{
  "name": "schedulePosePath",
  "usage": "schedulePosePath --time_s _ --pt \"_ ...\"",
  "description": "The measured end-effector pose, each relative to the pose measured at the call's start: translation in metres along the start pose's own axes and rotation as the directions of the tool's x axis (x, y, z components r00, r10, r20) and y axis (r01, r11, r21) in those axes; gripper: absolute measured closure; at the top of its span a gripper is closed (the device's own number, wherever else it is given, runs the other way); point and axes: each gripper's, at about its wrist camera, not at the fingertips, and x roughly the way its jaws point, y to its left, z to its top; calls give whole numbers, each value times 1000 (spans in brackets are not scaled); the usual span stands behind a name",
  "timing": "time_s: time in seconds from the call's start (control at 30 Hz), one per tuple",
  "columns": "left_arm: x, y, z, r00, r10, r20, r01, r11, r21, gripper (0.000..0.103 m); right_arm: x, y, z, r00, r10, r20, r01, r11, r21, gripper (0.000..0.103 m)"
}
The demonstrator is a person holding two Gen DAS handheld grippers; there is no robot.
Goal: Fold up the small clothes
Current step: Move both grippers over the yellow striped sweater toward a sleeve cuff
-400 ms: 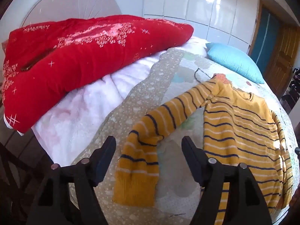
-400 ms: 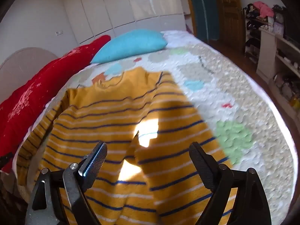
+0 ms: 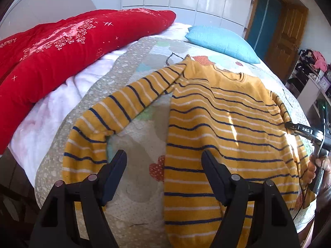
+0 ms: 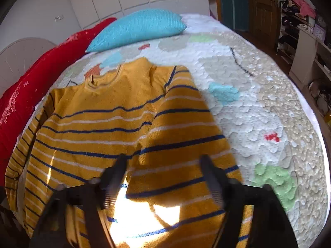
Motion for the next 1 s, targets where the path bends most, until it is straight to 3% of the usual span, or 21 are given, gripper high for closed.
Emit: schedulePosePath --time_s 0.07,0.1,0.17,0.23,0.3,0.4,0.43,0.47,0.53,0.63,0.83,1.0 --pt "2 -5 -1 1000 -8 -3 8 1000 5 29 4 -8 6 999 -47 -19 47 999 -12 91" --pt "3 -5 -1 1000 -5 0 5 1000 8 29 0 -18 11 998 -54 -12 54 999 5 93" --pt "6 -4 -2 1000 13 0 -13 1000 9 29 -7 -43 25 983 -183 -7 183 982 38 93" --pt "10 -2 -2 1000 17 -14 -17 1000 -8 29 -14 -61 44 931 -363 39 362 931 40 93" --pt "10 -1 -3 1000 3 -26 -3 1000 -26 29 -11 -78 55 872 -488 43 487 873 40 93" --pt "3 -3 -4 1000 5 -18 -5 1000 -14 29 -21 -90 55 853 -522 11 522 852 42 71" --pt "1 -4 -5 1000 9 -12 -9 1000 -10 29 -26 -93 47 872 -490 24 487 871 66 59" --pt "-2 -4 -5 1000 10 -7 -10 1000 -8 29 -38 -93 40 882 -469 44 465 882 80 53" --pt "-5 -3 -6 1000 -1 0 1 1000 -12 29 -55 -102 19 926 -373 63 363 922 136 46" --pt "-7 -4 -10 1000 -25 1 25 1000 -18 29 -91 -113 -22 964 -255 75 234 948 217 40" --pt "-3 -18 -23 994 -99 -40 99 995 -2 29 -130 -125 -121 990 -124 66 96 941 324 33" --pt "-14 -34 -31 991 -130 -39 132 991 31 29 -126 -95 -169 995 -19 102 -17 940 342 33"
